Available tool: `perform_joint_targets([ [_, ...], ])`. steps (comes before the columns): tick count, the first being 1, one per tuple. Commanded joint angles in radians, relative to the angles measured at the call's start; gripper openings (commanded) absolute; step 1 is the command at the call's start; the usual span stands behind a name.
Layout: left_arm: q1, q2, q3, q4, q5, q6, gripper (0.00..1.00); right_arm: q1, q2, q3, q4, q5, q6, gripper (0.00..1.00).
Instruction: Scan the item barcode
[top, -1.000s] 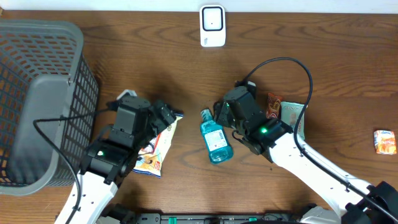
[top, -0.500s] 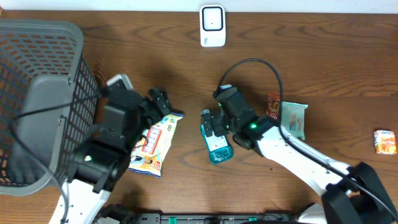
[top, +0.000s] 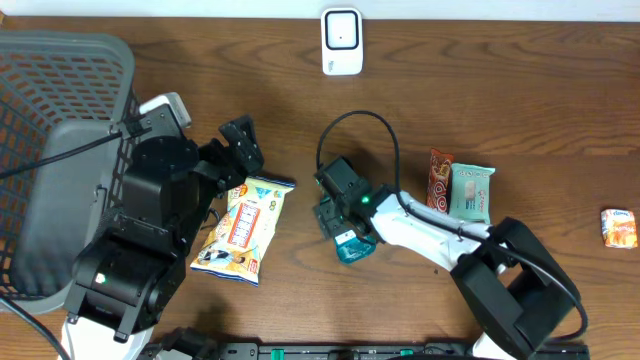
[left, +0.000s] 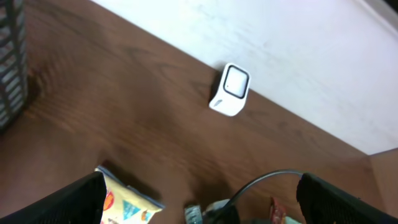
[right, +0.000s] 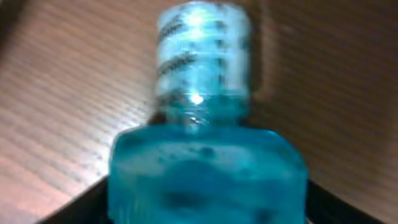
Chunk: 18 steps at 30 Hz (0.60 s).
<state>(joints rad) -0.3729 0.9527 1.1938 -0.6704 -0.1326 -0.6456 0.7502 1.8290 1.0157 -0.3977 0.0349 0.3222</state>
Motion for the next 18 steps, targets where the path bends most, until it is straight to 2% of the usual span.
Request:
perform_joint_targets([
  [1, 0.006, -0.003, 0.02, -0.019, -0.039, 0.024, 0.98, -0.015, 0.03, 0.007, -0.013, 0.015, 0.006, 0.51],
  [5, 0.006, -0.003, 0.02, -0.029, -0.045, 0.025, 0.98, -0.026, 0.03, 0.047, -0.008, 0.022, -0.023, 0.33],
  [7, 0.006, -0.003, 0.02, -0.029, -0.045, 0.025, 0.98, -0.032, 0.03, 0.072, -0.008, 0.034, -0.024, 0.28],
  [10, 0.006, -0.003, 0.02, -0.028, -0.045, 0.03, 0.98, -0.043, 0.03, 0.106, -0.007, 0.046, -0.036, 0.24],
  [15, 0.006, -0.003, 0.02, -0.029, -0.065, 0.063, 0.98, -0.064, 0.03, 0.158, -0.006, 0.067, -0.043, 0.11],
  [18, 0.006, -0.004, 0.02, -0.029, -0.101, 0.063, 0.98, -0.071, 0.03, 0.195, 0.002, 0.114, -0.05, 0.09],
])
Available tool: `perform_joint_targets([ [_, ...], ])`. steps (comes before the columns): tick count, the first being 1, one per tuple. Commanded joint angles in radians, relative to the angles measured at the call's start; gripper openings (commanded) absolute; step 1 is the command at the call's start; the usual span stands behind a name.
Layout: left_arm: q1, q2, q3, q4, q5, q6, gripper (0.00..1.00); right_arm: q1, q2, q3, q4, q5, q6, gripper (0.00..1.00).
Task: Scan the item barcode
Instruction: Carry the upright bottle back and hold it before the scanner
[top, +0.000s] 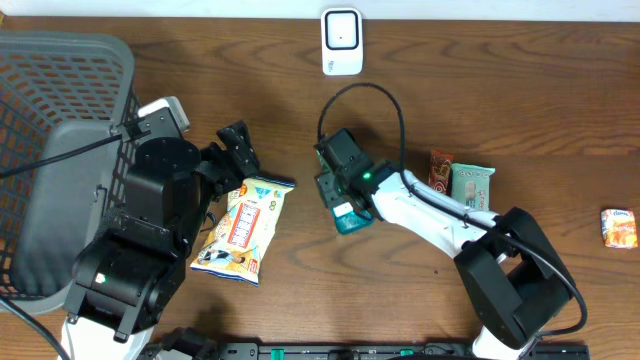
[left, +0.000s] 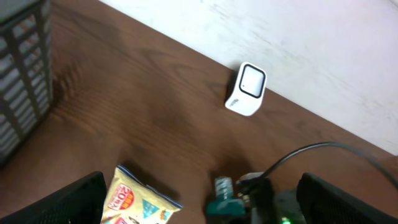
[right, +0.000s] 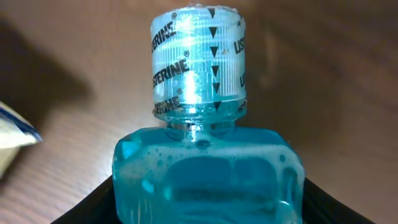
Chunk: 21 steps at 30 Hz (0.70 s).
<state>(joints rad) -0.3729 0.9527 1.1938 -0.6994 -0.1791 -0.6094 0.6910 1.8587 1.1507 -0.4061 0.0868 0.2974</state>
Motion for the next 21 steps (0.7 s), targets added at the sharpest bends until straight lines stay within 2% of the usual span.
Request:
perform_joint_targets([
  [1, 0.006, -0.005, 0.02, 0.001, -0.058, 0.026, 0.98, -0.012, 0.0, 0.069, 0.015, 0.078, -0.026, 0.09],
  [7, 0.006, -0.01, 0.02, 0.0, -0.081, 0.026, 0.98, -0.013, 0.0, 0.09, 0.099, 0.171, -0.026, 0.09],
  [16, 0.006, -0.01, 0.02, 0.005, -0.104, 0.026, 0.98, -0.034, -0.002, 0.093, 0.288, 0.181, -0.026, 0.08],
  [21, 0.006, -0.014, 0.02, 0.008, -0.149, 0.026, 0.98, -0.039, -0.002, 0.093, 0.443, 0.321, -0.027, 0.09],
])
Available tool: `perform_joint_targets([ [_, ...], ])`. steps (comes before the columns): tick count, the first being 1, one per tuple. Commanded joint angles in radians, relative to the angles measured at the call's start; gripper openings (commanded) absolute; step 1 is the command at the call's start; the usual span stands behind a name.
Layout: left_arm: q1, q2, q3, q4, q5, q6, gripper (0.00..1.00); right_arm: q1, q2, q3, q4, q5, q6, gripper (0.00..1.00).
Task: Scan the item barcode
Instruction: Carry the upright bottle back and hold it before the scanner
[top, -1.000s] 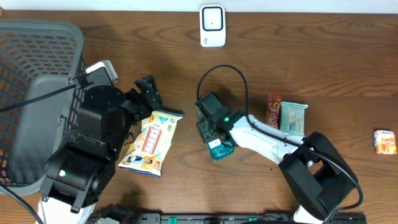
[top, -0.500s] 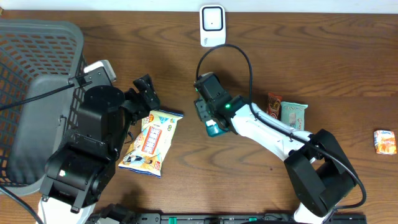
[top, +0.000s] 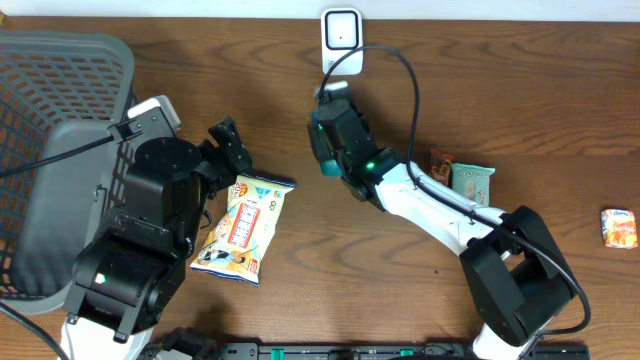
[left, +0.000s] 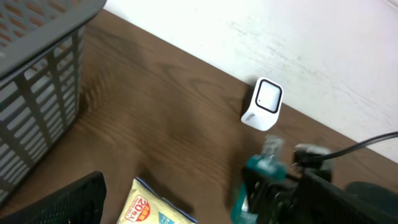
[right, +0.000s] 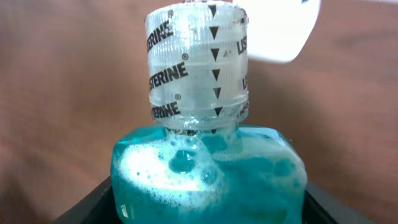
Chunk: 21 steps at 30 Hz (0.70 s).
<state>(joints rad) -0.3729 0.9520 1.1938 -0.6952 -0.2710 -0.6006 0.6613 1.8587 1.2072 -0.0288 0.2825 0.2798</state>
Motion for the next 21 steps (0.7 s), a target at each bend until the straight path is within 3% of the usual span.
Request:
perform_joint_targets([
  [1, 0.006, -0.015, 0.02, 0.004, -0.062, 0.017, 0.98, -0.011, -0.002, 0.036, 0.091, 0.14, -0.016, 0.08],
  [6, 0.006, -0.016, 0.02, 0.004, -0.064, 0.017, 0.98, -0.042, 0.028, 0.036, 0.237, 0.145, -0.095, 0.07],
  [12, 0.006, -0.016, 0.02, 0.028, -0.065, 0.017, 0.98, -0.056, 0.206, 0.036, 0.56, 0.149, -0.238, 0.11],
  [15, 0.006, -0.016, 0.02, 0.047, -0.1, 0.017, 0.98, -0.056, 0.291, 0.036, 0.738, 0.211, -0.245, 0.12],
  [21, 0.006, -0.008, 0.02, 0.046, -0.142, 0.017, 0.98, -0.035, 0.356, 0.036, 0.822, 0.28, -0.243, 0.08],
])
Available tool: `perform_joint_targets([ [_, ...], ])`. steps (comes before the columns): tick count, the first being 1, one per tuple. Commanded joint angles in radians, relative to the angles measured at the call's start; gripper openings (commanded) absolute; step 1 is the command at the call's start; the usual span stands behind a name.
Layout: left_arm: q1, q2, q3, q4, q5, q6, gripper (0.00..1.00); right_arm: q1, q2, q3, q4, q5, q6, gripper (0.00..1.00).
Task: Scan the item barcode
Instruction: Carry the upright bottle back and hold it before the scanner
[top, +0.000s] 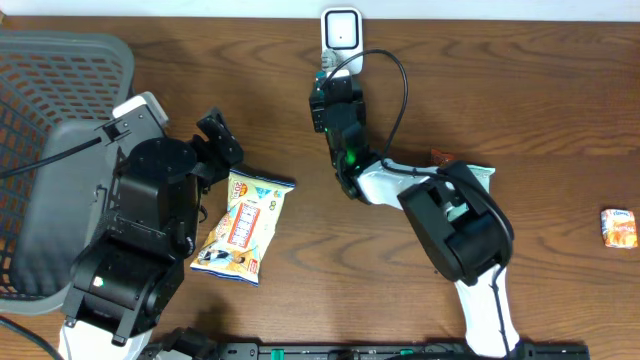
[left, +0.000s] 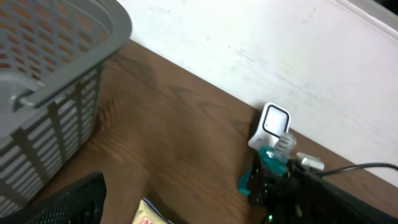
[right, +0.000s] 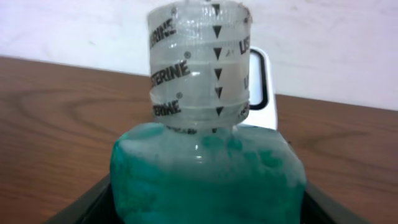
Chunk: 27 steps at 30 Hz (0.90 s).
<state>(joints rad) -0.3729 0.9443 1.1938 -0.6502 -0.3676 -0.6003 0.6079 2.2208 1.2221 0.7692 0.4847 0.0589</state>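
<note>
A teal mouthwash bottle (right: 208, 174) with a clear printed cap (right: 199, 68) fills the right wrist view. My right gripper (right: 208, 202) is shut on its body. The cap stands just in front of the white scanner (right: 264, 87). From overhead, the right gripper (top: 333, 100) holds the bottle (top: 322, 78) right below the scanner (top: 341, 32) at the table's back edge. The left wrist view shows the bottle (left: 272, 158) against the scanner (left: 274, 121). My left gripper (top: 215, 135) stands open and holds nothing, above a yellow snack bag (top: 242, 225).
A grey mesh basket (top: 50, 120) takes the left side, also in the left wrist view (left: 50, 93). A red packet (top: 441, 172) and a teal wipes pack (top: 472, 190) lie right of centre. An orange packet (top: 619, 227) lies far right.
My right gripper has carried the bottle further back, from a short way before the scanner to right against it. The left wrist has swung a little further left toward the basket.
At first my right gripper held the bottle low at the table's middle, beside the snack bag. It then stood a little further back, then lifted near the scanner. Now the bottle is right at the scanner. The left gripper stayed open throughout, drifting left.
</note>
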Motion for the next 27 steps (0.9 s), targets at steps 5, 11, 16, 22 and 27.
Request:
perform_joint_targets([
  [5, 0.006, 0.016, 0.02, 0.001, -0.046, 0.017, 0.98, 0.048, -0.006, 0.021, 0.056, 0.18, -0.013, 0.11],
  [11, 0.006, 0.022, 0.02, 0.001, -0.046, 0.016, 0.98, 0.068, -0.005, 0.021, -0.003, 0.269, 0.103, 0.04],
  [16, 0.006, 0.022, 0.02, 0.001, -0.045, 0.016, 0.98, 0.068, -0.002, 0.021, 0.001, 0.303, 0.177, 0.02],
  [22, 0.006, 0.022, 0.02, 0.0, -0.045, 0.016, 0.98, 0.068, 0.035, 0.021, 0.085, 0.333, 0.172, 0.01],
  [27, 0.006, 0.023, 0.02, 0.0, -0.045, 0.015, 0.98, 0.075, 0.131, 0.022, 0.308, 0.34, 0.024, 0.02],
])
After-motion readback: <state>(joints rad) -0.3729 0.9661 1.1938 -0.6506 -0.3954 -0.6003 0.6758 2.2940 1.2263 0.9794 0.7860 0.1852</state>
